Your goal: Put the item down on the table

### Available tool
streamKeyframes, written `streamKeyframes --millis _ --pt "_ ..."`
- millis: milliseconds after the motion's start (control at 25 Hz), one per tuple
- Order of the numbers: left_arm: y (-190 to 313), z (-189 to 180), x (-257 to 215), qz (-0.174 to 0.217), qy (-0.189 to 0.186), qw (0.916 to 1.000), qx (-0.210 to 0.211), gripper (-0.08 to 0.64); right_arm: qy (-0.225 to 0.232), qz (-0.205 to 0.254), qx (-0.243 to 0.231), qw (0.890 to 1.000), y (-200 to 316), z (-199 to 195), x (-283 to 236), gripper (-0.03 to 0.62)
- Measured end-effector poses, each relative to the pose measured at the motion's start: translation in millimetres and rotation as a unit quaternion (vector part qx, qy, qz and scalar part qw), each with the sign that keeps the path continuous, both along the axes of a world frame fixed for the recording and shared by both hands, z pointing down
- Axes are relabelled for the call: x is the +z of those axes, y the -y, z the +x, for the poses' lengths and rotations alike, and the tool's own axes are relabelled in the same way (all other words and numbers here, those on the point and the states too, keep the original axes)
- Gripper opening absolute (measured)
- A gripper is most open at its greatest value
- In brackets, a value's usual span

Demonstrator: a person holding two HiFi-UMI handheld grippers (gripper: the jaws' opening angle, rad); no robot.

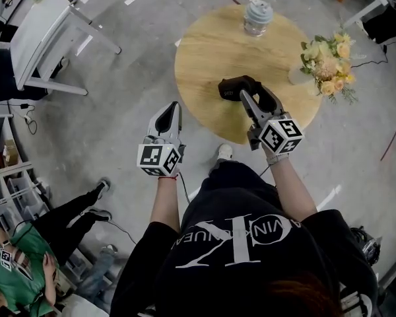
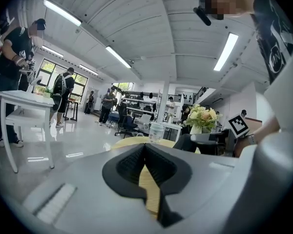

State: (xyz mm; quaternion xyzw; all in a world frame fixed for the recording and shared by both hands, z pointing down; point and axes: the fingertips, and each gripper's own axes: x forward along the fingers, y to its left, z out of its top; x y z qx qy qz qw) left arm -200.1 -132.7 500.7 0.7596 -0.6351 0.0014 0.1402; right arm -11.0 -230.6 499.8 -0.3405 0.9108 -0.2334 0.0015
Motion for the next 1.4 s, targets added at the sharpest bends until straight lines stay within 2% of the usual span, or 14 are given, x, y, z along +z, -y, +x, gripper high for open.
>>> streamKeyframes --millis 360,560,1040,1400 --pt "20.0 -11.1 1.3 0.001 -0.001 0.9999 -0.012 0.012 0.016 -0.022 -0.019 0.999 17.4 -13.8 12.2 0.236" --pt "25.1 -12.5 3.9 0.000 -0.006 0.9999 -0.014 0.012 0.028 -0.053 -0.030 0.998 14.5 -7.8 23.0 0.238" --pt "39.4 -20.9 3.1 -0.013 -0.007 0.9998 0.017 0.012 0.073 -0.140 -0.003 0.987 8.8 24.4 51.0 0.238" --pt "53.7 -21.7 -8.4 -0.013 -0.003 0.9990 0.042 0.012 0.055 -0.173 0.018 0.983 7.6 40.1 67.0 0.238"
